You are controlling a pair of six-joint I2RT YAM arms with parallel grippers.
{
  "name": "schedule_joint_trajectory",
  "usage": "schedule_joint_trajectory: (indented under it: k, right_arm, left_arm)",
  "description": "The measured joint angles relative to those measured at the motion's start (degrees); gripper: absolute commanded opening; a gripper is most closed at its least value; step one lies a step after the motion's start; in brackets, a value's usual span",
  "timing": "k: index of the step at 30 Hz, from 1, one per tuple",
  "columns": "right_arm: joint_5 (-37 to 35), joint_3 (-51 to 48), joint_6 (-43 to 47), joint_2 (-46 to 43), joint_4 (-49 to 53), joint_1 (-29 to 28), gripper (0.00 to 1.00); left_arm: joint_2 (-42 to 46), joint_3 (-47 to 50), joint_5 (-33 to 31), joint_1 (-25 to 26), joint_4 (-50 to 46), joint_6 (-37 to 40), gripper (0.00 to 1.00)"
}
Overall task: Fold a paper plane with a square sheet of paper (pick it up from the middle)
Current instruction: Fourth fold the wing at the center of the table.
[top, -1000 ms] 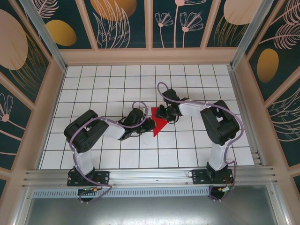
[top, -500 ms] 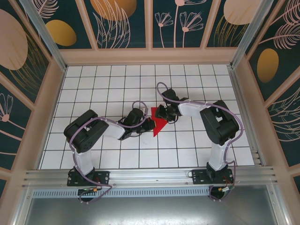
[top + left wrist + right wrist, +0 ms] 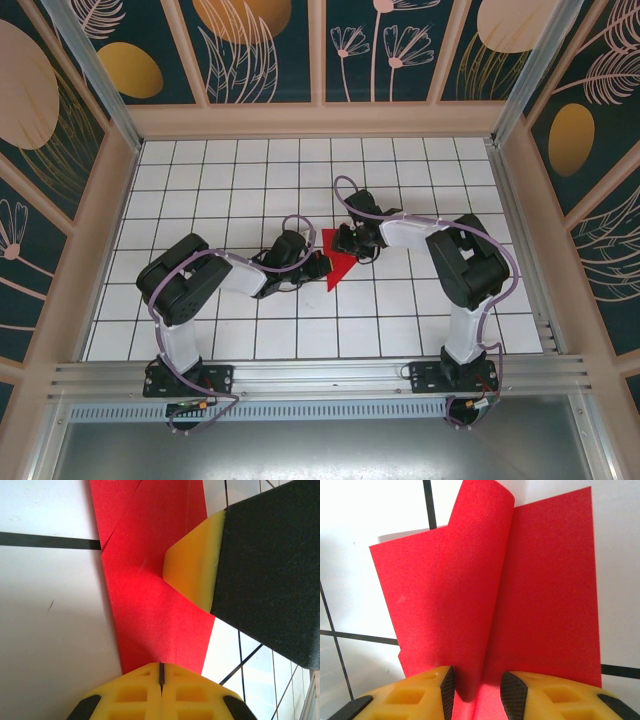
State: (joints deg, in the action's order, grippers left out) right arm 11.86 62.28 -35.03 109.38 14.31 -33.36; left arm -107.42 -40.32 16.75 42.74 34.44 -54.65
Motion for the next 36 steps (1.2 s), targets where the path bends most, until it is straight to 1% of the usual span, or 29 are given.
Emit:
schedule_joint_trajectory:
  k: [10, 19, 24, 28, 30, 32, 34, 35, 36]
  right_arm:
    - [0.0, 0.0, 0.0, 0.0, 0.0, 0.0, 0.39]
    - [0.4, 0.8, 0.0, -0.2, 0.6, 0.0, 0.41]
    - [3.6, 0.5, 0.0, -2.1, 0.2, 1.0, 0.43]
    - [6.3, -1.7, 0.1, -5.0, -0.3, 2.4, 0.44]
    - [7.4, -2.9, 0.6, -7.7, -0.5, 3.6, 0.39]
    - [8.1, -3.8, 1.7, -10.8, -1.5, 4.5, 0.27]
    - [9.2, -4.4, 2.8, -12.3, -3.0, 4.7, 0.19]
    - [9.8, -4.9, 3.2, -12.5, -4.2, 4.7, 0.15]
    - [10.5, -5.3, 3.6, -12.5, -5.0, 4.6, 0.14]
  left_arm:
    - [-0.2, -0.5, 0.8, -0.2, -0.8, 0.2, 0.00]
    - [-0.3, -2.6, 0.8, -0.2, -5.3, 0.8, 0.00]
    - [-0.4, -4.5, 0.7, -0.2, -9.2, 1.9, 0.00]
    - [-0.5, -5.1, 0.3, 0.0, -10.8, 2.6, 0.00]
    - [-0.6, -5.2, 0.2, 0.0, -10.9, 2.8, 0.00]
    - [-0.6, -5.4, 0.1, 0.1, -11.2, 3.0, 0.00]
    - [-0.6, -5.6, 0.1, 0.1, -11.6, 3.2, 0.00]
    - [-0.6, -5.7, 0.0, 0.1, -11.8, 3.2, 0.00]
    - [-0.7, -5.8, 0.0, 0.1, -12.0, 3.4, 0.00]
